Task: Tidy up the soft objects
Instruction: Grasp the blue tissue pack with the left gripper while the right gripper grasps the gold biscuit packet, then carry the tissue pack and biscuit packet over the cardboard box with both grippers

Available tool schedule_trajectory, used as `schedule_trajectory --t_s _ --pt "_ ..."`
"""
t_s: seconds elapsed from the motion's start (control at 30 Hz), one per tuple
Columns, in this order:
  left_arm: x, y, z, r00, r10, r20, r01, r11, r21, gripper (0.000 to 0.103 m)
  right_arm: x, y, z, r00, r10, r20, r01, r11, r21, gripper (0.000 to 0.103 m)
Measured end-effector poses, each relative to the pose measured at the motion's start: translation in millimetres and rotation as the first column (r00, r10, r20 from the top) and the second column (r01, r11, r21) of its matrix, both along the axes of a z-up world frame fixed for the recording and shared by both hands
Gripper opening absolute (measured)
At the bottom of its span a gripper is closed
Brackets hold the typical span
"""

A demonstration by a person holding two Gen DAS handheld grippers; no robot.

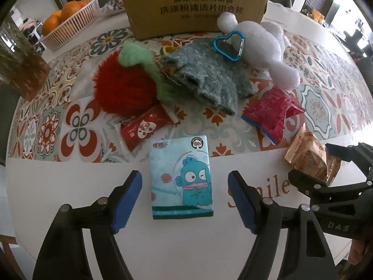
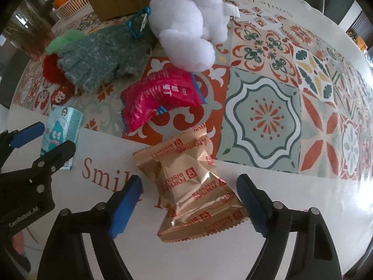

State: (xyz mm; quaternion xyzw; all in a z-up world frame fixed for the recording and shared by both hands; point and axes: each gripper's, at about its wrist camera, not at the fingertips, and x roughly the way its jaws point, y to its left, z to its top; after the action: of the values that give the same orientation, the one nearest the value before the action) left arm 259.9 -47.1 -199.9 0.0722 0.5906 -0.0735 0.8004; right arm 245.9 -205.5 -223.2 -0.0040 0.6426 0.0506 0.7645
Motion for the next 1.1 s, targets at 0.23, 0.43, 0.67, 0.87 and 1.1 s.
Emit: schedule_trajectory --t_s 0.23,0.43,0.67,0.87,1.1 --pt "7.9 1.7 -10.3 1.0 0.006 -0.019 -0.006 1.0 -0.013 0.057 2.4 -0.3 2.7 1.0 -0.018 0.026 0.018 1.0 -0.008 0.059" --pt "6.3 4.9 -11.3 1.0 -0.008 -0.006 0.008 1.0 -0.025 0.051 -1.8 1.8 9.9 0.998 -0.051 0.038 0.051 0.998 0.023 0.057" --pt "-6.9 8.6 -5.7 0.999 -0.035 0.008 0.036 0.997 -0.073 0.051 -16.9 9.6 20.7 0.994 -0.084 0.074 0.08 0.996 0.049 0.057" --pt "-18.5 14.1 10.9 0.997 -0.056 0.047 0.061 0.991 -0.12 0.051 -30.7 12.1 39.8 0.986 -0.12 0.118 0.11 0.99 0.083 0.057" --pt "-29.3 20.8 36.4 0.993 -0.064 0.102 0.08 0.984 -0.157 0.051 -40.6 16.5 73.2 0.97 -0.125 0.208 0.107 0.99 0.095 0.057"
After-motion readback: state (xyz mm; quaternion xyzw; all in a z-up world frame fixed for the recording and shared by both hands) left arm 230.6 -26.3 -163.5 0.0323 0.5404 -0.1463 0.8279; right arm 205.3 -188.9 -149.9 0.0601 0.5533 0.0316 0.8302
